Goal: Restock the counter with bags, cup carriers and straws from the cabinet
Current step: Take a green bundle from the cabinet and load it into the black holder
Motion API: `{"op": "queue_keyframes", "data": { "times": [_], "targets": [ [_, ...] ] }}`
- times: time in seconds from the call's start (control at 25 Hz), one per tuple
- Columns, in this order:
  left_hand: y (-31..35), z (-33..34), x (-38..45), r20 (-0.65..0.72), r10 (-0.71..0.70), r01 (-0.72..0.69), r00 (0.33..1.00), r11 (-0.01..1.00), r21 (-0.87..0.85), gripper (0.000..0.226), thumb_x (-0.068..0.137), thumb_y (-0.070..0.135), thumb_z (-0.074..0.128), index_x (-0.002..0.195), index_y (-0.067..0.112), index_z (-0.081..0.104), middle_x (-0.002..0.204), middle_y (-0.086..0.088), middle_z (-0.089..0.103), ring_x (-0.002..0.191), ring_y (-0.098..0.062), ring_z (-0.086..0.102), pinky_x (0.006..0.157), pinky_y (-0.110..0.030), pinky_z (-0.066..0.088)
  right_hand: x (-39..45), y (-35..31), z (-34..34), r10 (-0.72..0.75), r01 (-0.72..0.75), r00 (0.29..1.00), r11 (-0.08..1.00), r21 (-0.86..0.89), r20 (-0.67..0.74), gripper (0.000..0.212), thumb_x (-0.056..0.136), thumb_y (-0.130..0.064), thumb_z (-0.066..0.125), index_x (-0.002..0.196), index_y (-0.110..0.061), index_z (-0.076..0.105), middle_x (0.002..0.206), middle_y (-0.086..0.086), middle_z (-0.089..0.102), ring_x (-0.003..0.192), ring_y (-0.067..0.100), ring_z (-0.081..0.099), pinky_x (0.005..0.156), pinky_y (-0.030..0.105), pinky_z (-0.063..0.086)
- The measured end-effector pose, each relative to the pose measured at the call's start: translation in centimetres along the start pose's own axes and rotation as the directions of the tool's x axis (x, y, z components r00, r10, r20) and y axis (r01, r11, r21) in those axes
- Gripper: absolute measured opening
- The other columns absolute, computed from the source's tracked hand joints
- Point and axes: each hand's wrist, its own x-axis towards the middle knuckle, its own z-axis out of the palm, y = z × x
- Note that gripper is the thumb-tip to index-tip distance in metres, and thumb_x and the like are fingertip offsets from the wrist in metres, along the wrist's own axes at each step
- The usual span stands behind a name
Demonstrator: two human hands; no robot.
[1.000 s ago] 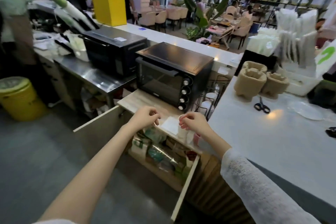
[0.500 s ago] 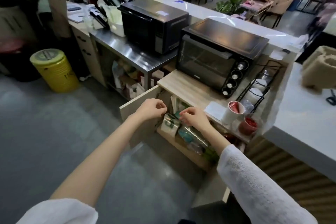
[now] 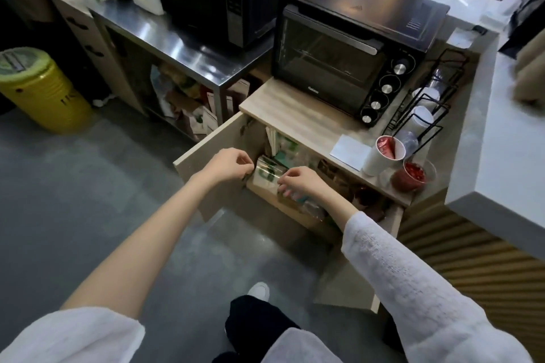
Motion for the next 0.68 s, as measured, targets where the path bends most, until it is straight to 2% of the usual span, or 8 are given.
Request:
{"op": "queue_keyframes", "data": {
  "times": [0.2, 0.36, 0.52, 0.68],
  "targets": [
    [1.5, 1.3, 7.8, 0.151, 0.018, -0.025, 0.988, 0.999, 0.047, 0.019, 0.088, 0.028, 0.062, 0.101, 0.017, 0.071, 0.092, -0.002, 0.074, 0.081, -0.016, 0.071, 0.086, -0.033, 0.055, 6.2, 0.0, -1.9, 0.132, -0.132, 0.989, 0.991, -0.007, 0.070, 0.028, 0.097, -0.024, 0.049, 0.115, -0.007, 0.062, 0.094, 0.005, 0.071, 0.066, 0.012, 0.064, 0.056, 0.021, 0.050],
    [2.2, 2.9, 12.0, 0.240, 0.051, -0.073, 0.969, 0.994, 0.086, 0.017, 0.086, 0.027, 0.062, 0.096, 0.018, 0.072, 0.089, -0.003, 0.073, 0.083, -0.015, 0.067, 0.088, -0.034, 0.054, 8.8, 1.2, -3.3, 0.212, -0.212, 0.965, 0.977, -0.015, 0.155, 0.033, 0.098, -0.026, 0.047, 0.121, -0.005, 0.057, 0.097, 0.007, 0.069, 0.072, 0.016, 0.064, 0.069, 0.027, 0.053],
    [2.8, 4.6, 14.6, 0.307, 0.082, -0.122, 0.948, 0.986, 0.114, 0.018, 0.089, 0.025, 0.060, 0.098, 0.014, 0.072, 0.083, 0.001, 0.065, 0.082, -0.012, 0.058, 0.078, -0.025, 0.046, 10.3, 3.1, -4.6, 0.286, -0.298, 0.947, 0.952, 0.066, 0.146, 0.035, 0.100, -0.027, 0.046, 0.125, -0.004, 0.056, 0.111, 0.012, 0.069, 0.084, 0.020, 0.065, 0.076, 0.029, 0.055],
    [2.6, 7.0, 17.5, 0.372, 0.069, -0.117, 0.926, 0.987, 0.110, 0.015, 0.088, 0.023, 0.060, 0.096, 0.015, 0.070, 0.081, 0.001, 0.066, 0.083, -0.013, 0.061, 0.074, -0.024, 0.045, 12.4, 5.3, -4.4, 0.367, -0.382, 0.924, 0.904, 0.192, 0.109, 0.031, 0.100, -0.023, 0.047, 0.124, -0.006, 0.056, 0.113, 0.012, 0.070, 0.092, 0.025, 0.069, 0.077, 0.032, 0.056]
  ]
}}
